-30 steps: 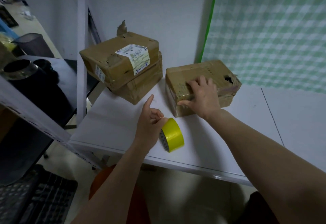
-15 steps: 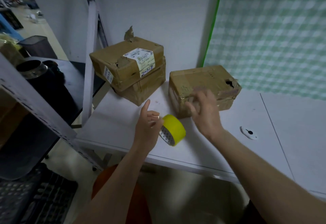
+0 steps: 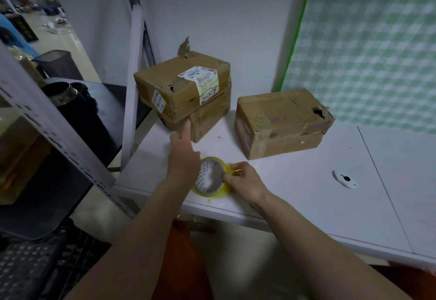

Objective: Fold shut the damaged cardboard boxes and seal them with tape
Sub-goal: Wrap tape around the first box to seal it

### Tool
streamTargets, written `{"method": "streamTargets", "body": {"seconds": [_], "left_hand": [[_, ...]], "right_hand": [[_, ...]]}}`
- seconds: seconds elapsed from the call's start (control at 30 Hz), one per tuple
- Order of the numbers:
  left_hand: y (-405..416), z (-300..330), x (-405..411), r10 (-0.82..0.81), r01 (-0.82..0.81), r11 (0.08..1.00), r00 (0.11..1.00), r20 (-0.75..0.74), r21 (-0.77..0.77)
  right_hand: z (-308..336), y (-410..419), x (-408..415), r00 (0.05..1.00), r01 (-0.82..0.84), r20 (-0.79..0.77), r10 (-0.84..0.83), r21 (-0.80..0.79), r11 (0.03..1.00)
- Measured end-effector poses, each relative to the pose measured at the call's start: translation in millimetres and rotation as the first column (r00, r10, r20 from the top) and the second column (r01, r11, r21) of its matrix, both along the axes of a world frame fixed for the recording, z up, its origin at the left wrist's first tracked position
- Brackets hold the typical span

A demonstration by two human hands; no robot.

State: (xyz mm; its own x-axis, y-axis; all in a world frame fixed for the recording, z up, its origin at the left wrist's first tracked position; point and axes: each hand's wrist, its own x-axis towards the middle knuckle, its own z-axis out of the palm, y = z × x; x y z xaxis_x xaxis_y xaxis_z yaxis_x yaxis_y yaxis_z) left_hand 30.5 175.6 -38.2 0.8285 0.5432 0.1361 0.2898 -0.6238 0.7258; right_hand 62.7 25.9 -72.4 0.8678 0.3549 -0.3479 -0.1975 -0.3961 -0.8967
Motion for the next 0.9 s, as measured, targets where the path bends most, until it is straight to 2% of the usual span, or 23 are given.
{"method": "streamTargets", "body": {"seconds": [0.13, 0.27, 0.37, 0.53, 0.63, 0.73, 0.83, 0.9], "left_hand": [[-1.1, -1.5, -1.7, -0.015, 0.012, 0.996, 0.999, -0.032, -0.085], [-18.5, -6.9, -6.9, -0.080, 0.077, 0.990, 0.997, -0.019, -0.116], [-29.8, -7.4, -5.5, -0.073, 0.070, 0.994, 0.997, -0.029, -0.089], [-67.0, -2.4, 8.3, -0.132, 0.132, 0.991, 0.991, 0.036, 0.002], [-106.9, 0.4, 21.7, -0.225, 0.221, 0.973, 0.972, 0.067, 0.064], [-148.3, -1.4, 38.4, -0.335, 0.329, 0.935, 0.942, 0.026, 0.130], [-184.9, -2.6, 56.0, -0.409, 0.407, 0.897, 0.912, -0.024, 0.174], [-205.4, -2.4, 67.7, -0.448, 0.444, 0.871, 0.894, -0.030, 0.213]], "right_hand": [[-6.9, 2.4, 4.3, 0.998, 0.049, 0.030, -0.047, -0.059, 0.997], [-3.6, 0.4, 5.4, 0.997, 0.020, 0.075, -0.010, -0.141, 0.990], [-1.7, -9.2, 5.8, 0.986, -0.026, 0.155, 0.060, -0.210, 0.977], [-1.4, -55.6, 19.4, 0.956, 0.066, 0.293, 0.025, -0.297, 0.953], [-10.1, -99.9, 33.8, 0.898, 0.187, 0.439, 0.028, -0.438, 0.879], [-18.3, -146.9, 45.0, 0.825, 0.319, 0.563, 0.051, -0.538, 0.780], [-26.8, -186.4, 51.5, 0.806, 0.361, 0.574, 0.145, -0.670, 0.649], [-32.4, -206.2, 55.9, 0.821, 0.319, 0.533, 0.205, -0.725, 0.610]]}}
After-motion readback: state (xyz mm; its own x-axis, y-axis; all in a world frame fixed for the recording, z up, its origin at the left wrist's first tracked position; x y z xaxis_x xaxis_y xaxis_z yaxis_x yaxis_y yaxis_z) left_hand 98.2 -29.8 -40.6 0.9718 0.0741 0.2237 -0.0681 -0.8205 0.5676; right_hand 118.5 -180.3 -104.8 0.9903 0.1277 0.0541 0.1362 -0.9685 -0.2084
